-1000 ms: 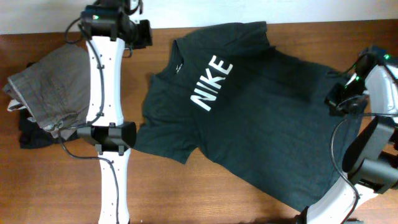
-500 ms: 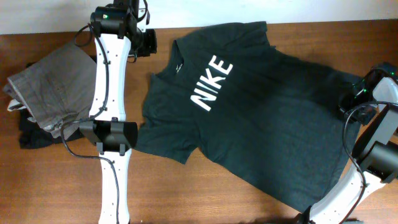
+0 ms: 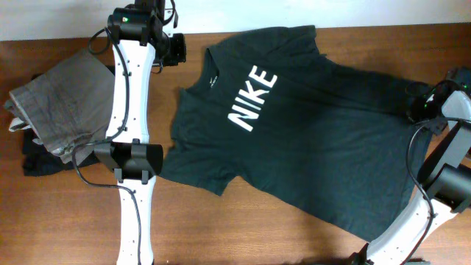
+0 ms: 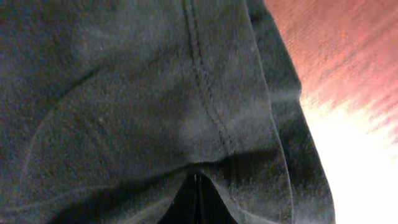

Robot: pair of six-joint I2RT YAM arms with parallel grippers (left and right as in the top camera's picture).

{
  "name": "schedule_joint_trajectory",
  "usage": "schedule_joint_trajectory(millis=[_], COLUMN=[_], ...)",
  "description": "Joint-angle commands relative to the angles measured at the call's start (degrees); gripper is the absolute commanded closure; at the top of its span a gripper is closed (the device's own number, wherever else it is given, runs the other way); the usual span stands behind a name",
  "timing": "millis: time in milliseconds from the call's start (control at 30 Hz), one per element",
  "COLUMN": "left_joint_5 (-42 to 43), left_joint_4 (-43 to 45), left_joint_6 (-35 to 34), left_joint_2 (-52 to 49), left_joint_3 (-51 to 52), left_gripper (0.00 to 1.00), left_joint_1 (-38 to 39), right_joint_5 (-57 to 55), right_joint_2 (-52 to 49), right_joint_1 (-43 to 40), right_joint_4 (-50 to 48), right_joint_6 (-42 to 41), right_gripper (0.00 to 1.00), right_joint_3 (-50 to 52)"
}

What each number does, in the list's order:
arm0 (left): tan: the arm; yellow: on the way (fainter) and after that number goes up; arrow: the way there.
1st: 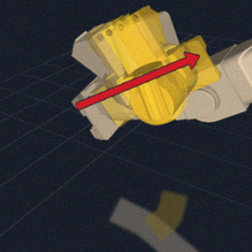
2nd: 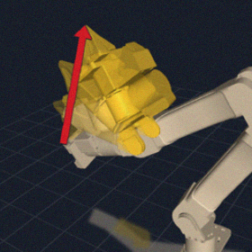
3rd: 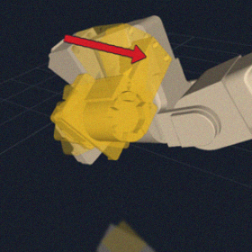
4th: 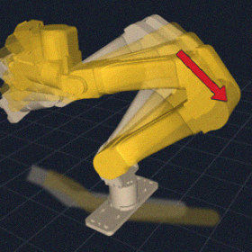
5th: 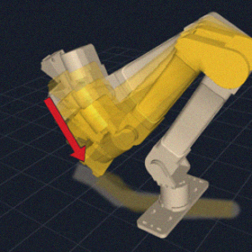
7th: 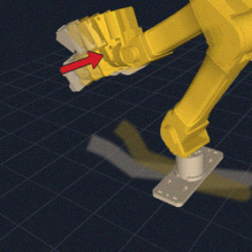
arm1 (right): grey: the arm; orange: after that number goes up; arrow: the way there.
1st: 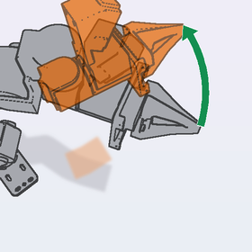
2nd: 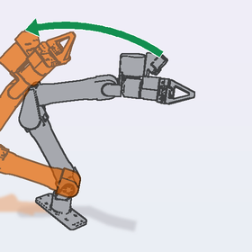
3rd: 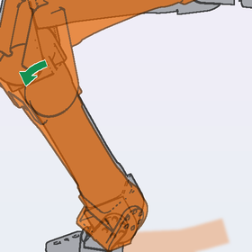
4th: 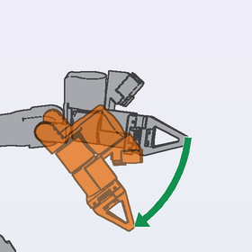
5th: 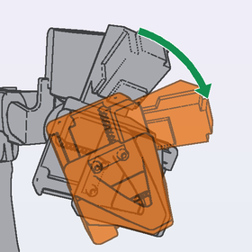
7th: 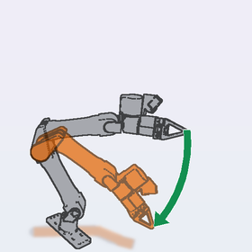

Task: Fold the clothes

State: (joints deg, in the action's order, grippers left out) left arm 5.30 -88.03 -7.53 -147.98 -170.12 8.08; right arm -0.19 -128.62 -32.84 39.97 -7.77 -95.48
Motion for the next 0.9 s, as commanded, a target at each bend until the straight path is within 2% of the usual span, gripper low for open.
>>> schedule_joint_trajectory(millis=[0,133,300,367,467,533,633,867], left_joint_5=[-0.2,-0.2,-0.7,-0.7,-1.2,-3.4,-9.4,-9.8], left_joint_4=[0.5,1.9,2.1,1.4,-1.1,-2.2,-3.8,-1.9], left_joint_6=[1.0,1.6,1.8,1.8,1.7,0.5,-2.7,-4.9], left_joint_2=[0.0,0.8,4.5,7.1,11.6,13.4,16.6,18.1], left_joint_3=[0.3,-0.1,-2.1,-2.6,-2.6,-2.6,-2.6,-2.3], left_gripper=[0.93,0.93,0.93,0.93,0.92,0.92,0.87,0.82], left_joint_1=[0.1,0.1,0.1,0.3,0.6,0.6,0.5,0.5], right_joint_5=[-2.1,-1.6,-1.6,-1.6,-1.6,-1.6,-1.6,-1.6], right_joint_2=[-4.5,-4.4,-3.0,-2.2,-0.1,1.3,5.3,12.6], right_joint_1=[-1.3,-1.4,-1.4,-1.4,-1.4,-1.4,-1.3,0.3], right_joint_4=[-1.3,1.0,15.0,22.1,32.7,35.8,42.1,54.7], right_joint_6=[3.6,4.6,3.1,1.5,-3.4,-5.6,-10.5,-14.4], right_gripper=[0.96,0.93,0.73,0.71,0.7,0.71,0.71,0.73], right_joint_3=[-1.0,-7.0,-22.0,-28.8,-37.0,-38.4,-38.8,-38.8])
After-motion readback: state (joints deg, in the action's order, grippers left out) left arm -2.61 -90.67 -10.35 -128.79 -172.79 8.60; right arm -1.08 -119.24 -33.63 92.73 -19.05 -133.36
